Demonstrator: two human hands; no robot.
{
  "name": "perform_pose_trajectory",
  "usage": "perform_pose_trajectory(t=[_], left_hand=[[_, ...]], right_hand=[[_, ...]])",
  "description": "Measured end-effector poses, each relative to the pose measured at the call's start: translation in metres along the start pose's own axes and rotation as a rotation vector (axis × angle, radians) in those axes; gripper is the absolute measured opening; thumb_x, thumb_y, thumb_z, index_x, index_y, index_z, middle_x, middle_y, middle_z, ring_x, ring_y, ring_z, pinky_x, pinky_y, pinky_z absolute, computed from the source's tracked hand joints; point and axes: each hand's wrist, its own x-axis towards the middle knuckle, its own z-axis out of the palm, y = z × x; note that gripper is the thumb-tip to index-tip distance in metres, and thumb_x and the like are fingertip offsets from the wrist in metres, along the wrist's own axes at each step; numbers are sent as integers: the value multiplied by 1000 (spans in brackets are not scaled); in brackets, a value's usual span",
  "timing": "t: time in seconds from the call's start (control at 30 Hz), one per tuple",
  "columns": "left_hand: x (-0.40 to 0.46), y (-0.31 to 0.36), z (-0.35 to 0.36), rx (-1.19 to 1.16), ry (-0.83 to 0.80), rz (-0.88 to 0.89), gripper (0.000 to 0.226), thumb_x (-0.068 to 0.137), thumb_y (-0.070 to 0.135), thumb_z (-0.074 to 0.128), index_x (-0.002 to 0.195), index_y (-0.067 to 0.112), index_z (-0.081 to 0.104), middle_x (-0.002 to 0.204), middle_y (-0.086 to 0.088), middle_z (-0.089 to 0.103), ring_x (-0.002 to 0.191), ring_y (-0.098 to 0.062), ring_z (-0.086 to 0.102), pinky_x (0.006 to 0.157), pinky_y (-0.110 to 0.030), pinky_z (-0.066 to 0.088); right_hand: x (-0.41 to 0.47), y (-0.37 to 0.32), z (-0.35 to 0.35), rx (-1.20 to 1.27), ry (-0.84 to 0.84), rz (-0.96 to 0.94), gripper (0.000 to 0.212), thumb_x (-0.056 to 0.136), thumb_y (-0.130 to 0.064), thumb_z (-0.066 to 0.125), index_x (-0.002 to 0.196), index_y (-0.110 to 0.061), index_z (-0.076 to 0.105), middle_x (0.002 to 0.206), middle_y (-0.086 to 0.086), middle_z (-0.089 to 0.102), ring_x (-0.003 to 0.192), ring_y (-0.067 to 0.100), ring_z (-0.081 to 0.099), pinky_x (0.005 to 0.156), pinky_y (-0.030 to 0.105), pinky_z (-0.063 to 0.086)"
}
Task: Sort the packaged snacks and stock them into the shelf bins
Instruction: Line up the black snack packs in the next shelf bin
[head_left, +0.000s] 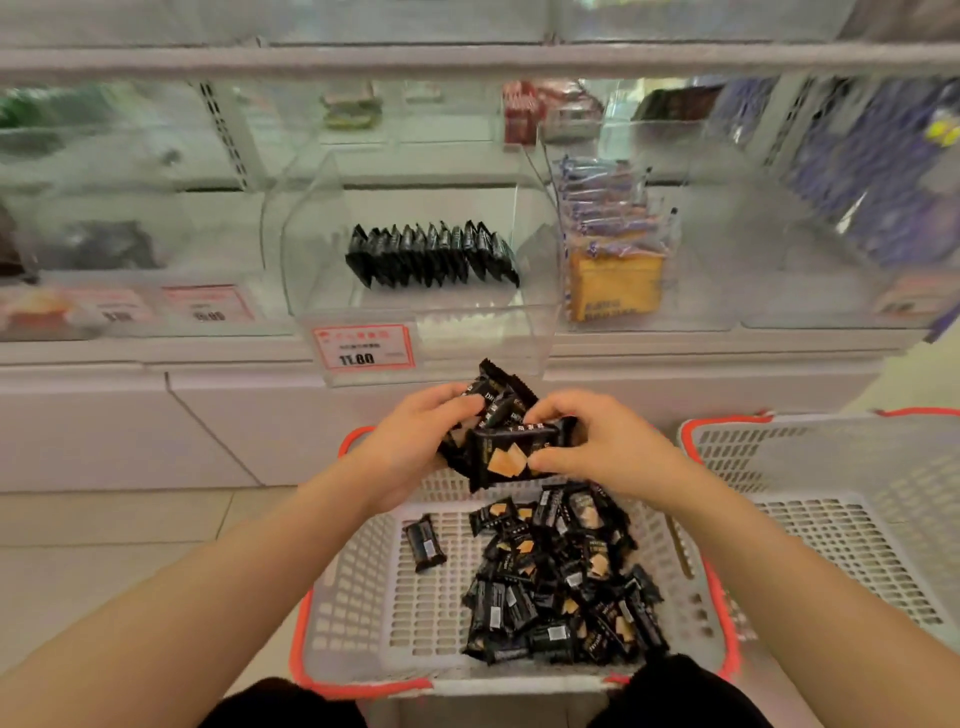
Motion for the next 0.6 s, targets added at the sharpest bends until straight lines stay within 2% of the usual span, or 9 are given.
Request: perform_pose_trajectory(t=[0.07,0.17,0.23,0.27,0.33,0.4,0.43,0.53,0.6], left_hand=[[-11,6,-1,-60,-39,-6,22,93,26,49,102,13,65,91,-6,73,80,-16,69,70,-30,55],[-25,15,0,-24,-135,31,33,81,37,60,107,16,63,95,-6,73,87,-18,69,79,-35,56],[-32,20,0,88,-153,74,46,70,32,76,112,21,58,98,-1,72,89,-16,69,76,-30,55],[-34,22,0,147,-147,97,51,67,29,79,112,24,57,97,3,72,89,-14,69,73,-26,54],[-37,24,-2,211,-110,144,51,67,23,79,112,29,56,96,7,71,89,-10,68,71,-22,53],[-38,26,-6,189,-41,212,44,72,20,75,111,30,57,97,7,70,90,-10,68,75,-25,52],[-38,27,-7,150,-4,259,42,72,21,73,109,32,58,97,8,70,91,-10,67,76,-25,52],[-37,33,-1,21,83,405,46,65,25,72,108,36,57,101,12,69,94,-9,66,74,-23,53],[-34,40,5,-31,106,481,50,63,28,74,110,33,56,102,12,69,94,-8,67,72,-21,54]], right_hand=[[-1,-11,1,-4,54,2,30,76,-20,74,93,-35,54,95,-18,54,67,-12,51,61,12,37],[-3,-27,0,27,98,44,51,73,-19,77,108,-35,42,109,-16,47,78,12,58,72,28,49],[-3,-36,-4,-67,83,9,56,72,-18,77,110,-38,42,110,-16,49,86,7,56,79,27,48],[-3,-39,-5,-117,80,-21,57,72,-18,77,112,-40,43,109,-17,49,86,1,52,77,21,45],[-4,-44,-3,-133,138,-53,67,71,-19,78,121,-41,40,109,-24,46,87,-1,50,72,12,41],[-6,-45,3,47,265,0,78,71,-23,79,131,-40,32,115,-29,41,95,-3,49,75,12,42],[-6,-45,7,176,316,43,75,74,-27,77,132,-39,32,119,-27,42,99,-3,50,80,15,43],[-4,-52,22,548,299,90,35,88,-29,60,122,-29,49,123,-10,60,106,5,59,93,25,46],[2,-64,28,863,246,57,35,92,-31,49,124,-17,53,113,0,68,105,11,64,97,30,47]])
